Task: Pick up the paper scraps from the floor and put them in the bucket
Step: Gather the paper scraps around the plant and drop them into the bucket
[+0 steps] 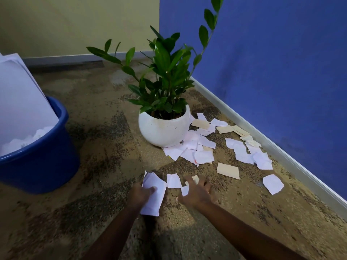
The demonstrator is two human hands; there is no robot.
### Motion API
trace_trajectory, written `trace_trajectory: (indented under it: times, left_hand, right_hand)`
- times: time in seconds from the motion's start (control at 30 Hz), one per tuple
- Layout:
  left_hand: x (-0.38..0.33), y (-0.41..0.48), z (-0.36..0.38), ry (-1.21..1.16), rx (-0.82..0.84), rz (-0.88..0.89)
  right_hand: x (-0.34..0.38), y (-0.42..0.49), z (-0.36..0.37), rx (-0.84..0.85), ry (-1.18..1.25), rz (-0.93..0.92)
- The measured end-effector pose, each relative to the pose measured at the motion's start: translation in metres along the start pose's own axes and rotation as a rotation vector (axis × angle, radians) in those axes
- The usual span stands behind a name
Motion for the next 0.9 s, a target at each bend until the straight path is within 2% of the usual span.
trace_trajectory:
  times: [0.2, 0.37, 0.67, 0.9]
  left_hand:
    - [-0.007, -0.006, -0.013, 0.026, -0.009, -0.014]
    - [-0.018, -0.010, -0.033, 0.037, -0.041, 0.077]
    - [-0.042, -0.018, -0.096, -0.121, -0.139, 0.128]
    - [-0.078, -0.022, -0.161, -0.308, -0.239, 0.179]
  right_hand:
    - [0.013, -0.008, 0.002, 0.017, -0.056, -0.147]
    - [0.019, -0.012, 0.001, -0.001, -0.215, -0.279]
    - [0.044, -0.006, -0.028, 0.009, -0.093, -0.329]
    - [0.140, -0.024, -0.059, -0.033, 0.102, -0.515]
Point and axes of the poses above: each hand's wrist, its own y-axis towards the middle knuckle, its own z-axis out of the palm, x = y × z, the point moved 1 cm from there along y, towards the middle knuckle, and after that the axes turned 3 degrees about y, right-handed, at the moved point
